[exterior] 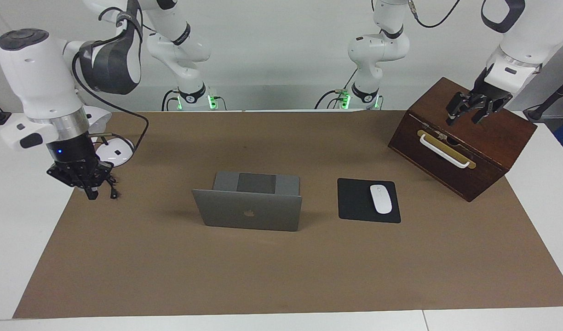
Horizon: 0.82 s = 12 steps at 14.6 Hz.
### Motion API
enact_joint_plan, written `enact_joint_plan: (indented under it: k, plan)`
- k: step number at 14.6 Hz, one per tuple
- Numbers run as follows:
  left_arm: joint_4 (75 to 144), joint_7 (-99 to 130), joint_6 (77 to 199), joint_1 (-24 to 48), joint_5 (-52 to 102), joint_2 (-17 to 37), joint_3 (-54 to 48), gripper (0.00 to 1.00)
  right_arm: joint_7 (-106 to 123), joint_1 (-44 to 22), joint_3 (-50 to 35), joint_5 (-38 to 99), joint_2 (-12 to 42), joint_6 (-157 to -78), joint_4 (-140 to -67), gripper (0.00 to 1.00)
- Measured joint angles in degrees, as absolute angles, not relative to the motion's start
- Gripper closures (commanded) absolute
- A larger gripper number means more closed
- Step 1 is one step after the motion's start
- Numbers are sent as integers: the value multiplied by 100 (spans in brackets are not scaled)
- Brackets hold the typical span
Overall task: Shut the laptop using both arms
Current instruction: 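Reach the right gripper to the top edge of the open laptop lid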
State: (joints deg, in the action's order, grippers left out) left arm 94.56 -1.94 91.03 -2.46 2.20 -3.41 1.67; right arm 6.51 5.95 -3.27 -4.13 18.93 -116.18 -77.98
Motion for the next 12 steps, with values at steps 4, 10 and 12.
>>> enact_joint_plan:
  k: [4,10,12]
  plan:
    - [9461,-171,9147,-250,220,-341,171,100,46,110,-324,-416,3027,-11579,-6504,100]
    - [9548,-73,9574,-239,263,-342,142,100,-1717,-1201,-143,-1073,3460,-11395,-5923,100]
    - [9766,-30,9942,-217,417,-364,110,100,-2217,-1503,-113,-1227,3460,-11234,-5878,100]
